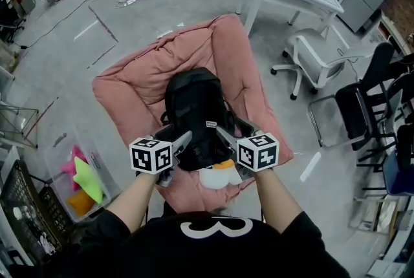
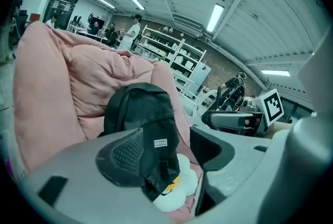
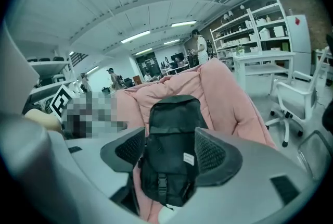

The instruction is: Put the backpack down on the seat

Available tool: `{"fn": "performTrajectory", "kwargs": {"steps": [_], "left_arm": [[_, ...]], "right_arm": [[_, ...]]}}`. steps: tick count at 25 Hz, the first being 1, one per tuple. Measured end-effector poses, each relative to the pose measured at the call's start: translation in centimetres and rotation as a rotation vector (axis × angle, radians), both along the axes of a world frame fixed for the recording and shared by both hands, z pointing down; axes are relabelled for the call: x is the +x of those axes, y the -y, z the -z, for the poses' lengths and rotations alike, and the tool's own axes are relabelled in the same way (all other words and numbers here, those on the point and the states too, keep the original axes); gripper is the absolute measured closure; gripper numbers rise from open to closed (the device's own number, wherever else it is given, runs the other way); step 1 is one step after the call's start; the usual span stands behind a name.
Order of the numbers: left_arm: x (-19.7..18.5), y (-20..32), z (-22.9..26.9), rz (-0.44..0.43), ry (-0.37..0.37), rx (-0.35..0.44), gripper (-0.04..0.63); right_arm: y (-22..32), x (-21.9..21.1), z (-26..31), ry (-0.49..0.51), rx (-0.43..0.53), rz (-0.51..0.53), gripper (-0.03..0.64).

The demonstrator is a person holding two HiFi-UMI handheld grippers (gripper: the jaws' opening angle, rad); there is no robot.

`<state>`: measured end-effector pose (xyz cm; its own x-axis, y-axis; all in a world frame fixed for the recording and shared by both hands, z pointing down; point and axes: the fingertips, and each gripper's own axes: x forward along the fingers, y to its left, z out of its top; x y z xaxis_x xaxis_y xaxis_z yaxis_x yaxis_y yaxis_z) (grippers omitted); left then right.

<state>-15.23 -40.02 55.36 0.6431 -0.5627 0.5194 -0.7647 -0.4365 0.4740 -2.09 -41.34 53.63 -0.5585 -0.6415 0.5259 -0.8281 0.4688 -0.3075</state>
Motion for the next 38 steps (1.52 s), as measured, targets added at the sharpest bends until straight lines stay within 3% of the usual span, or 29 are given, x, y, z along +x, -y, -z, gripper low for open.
{"fn": "performTrajectory", "kwargs": {"steps": [3,13,17,20,21,23,28,32,38], "left_arm": [[1.1,-2.0,0.8,-0.036,0.015,0.022,0.328],[4.9,-8.9,5.9,-0.068,-0.046,0.051,0.333],[6.7,-12.5,9.1,-0.127,-0.071,0.098,0.378],[7.7,-15.2,12.2,-0.161,-0.096,0.153,0.542],[8.1,-16.1,13.3,-0.172,-0.115,0.170,0.577],[8.9,-17.8,15.4,-0.192,-0.147,0.204,0.583],[10.8,-21.0,19.0,-0.204,-0.137,0.290,0.589],[12.0,-23.0,20.4,-0.178,-0.160,0.333,0.589],[13.7,-25.2,20.5,-0.146,-0.112,0.367,0.589]], "right_arm": [[-2.5,0.1,0.9,0.025,-0.009,0.035,0.337],[-10.8,1.9,6.0,0.163,0.004,0.116,0.348],[-14.1,2.2,9.2,0.198,0.085,0.196,0.531],[-16.3,2.5,11.6,0.242,0.128,0.243,0.605],[-17.0,2.5,12.5,0.266,0.136,0.258,0.612],[-18.5,2.4,13.9,0.298,0.153,0.286,0.612],[-21.8,2.9,16.8,0.317,0.204,0.343,0.612],[-23.7,3.4,18.1,0.274,0.257,0.378,0.614],[-26.0,6.4,18.7,0.254,0.276,0.370,0.614]]}}
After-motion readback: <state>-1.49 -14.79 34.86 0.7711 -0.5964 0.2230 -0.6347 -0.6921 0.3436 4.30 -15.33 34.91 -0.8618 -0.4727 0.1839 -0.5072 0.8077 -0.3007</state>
